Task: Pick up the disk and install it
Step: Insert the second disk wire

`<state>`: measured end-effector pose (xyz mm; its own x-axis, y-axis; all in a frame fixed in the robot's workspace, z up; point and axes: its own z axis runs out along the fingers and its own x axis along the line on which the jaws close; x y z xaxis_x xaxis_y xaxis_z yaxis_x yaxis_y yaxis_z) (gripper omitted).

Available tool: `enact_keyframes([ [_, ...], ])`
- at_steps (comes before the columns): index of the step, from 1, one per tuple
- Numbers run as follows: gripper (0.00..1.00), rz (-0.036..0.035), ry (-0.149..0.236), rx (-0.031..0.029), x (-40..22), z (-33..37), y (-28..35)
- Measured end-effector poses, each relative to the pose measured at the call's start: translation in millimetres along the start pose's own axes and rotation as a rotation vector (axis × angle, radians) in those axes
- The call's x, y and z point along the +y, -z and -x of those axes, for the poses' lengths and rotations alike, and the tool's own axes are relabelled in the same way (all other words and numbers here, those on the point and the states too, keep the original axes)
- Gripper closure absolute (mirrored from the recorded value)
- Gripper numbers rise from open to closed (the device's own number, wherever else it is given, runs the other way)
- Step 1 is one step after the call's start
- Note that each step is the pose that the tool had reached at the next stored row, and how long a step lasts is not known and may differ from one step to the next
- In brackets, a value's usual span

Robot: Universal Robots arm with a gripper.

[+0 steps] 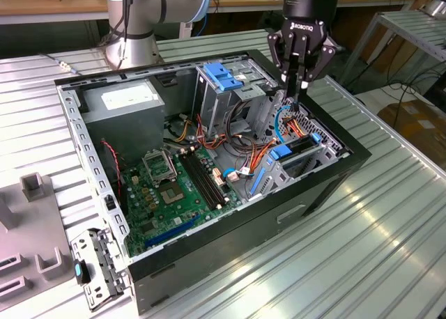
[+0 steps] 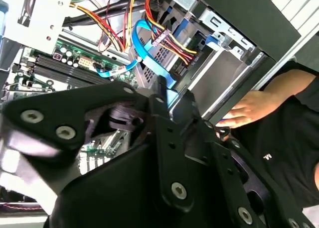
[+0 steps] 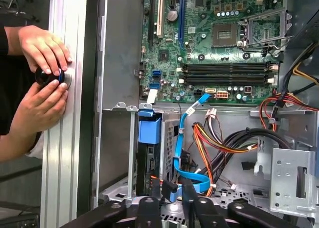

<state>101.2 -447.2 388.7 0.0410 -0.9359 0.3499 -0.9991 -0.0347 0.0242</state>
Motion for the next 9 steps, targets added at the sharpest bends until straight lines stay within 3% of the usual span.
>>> enact_keyframes([
  [3, 0.62, 0.0002, 0.0, 0.0037, -0.1, 1.0, -2.0],
  [9, 0.62, 0.0017, -0.001, 0.0439, -0.2, 3.0, -5.7],
])
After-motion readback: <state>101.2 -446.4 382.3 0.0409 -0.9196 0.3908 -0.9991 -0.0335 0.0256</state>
